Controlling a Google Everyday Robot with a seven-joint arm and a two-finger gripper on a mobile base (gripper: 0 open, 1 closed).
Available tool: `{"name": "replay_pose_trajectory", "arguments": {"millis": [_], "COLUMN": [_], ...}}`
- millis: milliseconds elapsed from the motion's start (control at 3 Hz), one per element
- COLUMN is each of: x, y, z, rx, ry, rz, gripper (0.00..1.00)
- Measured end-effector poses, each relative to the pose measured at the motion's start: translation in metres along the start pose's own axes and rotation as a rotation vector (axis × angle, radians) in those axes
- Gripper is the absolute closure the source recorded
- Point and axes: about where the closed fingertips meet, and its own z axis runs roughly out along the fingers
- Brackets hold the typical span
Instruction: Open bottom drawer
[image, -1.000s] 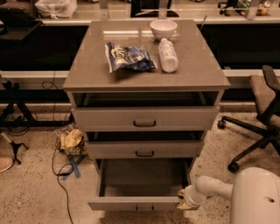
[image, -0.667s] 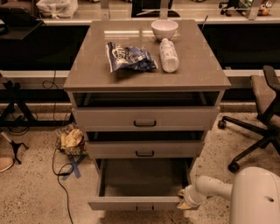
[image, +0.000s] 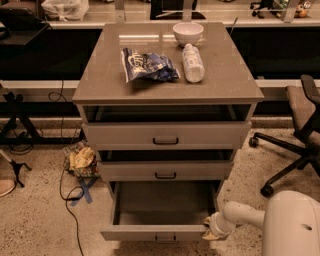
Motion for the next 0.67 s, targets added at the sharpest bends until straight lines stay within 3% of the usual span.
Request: {"name": "replay_pose_trajectory", "arguments": {"millis": [333,667], "x": [-0.0005,-0.0006], "y": [0.0017,0.0032], "z": [0.0017,0.0021], "rx": [-0.003,-0.006], "ry": [-0.001,-0.003], "rz": [0.000,0.000], "gripper": [0.04,0.00]}}
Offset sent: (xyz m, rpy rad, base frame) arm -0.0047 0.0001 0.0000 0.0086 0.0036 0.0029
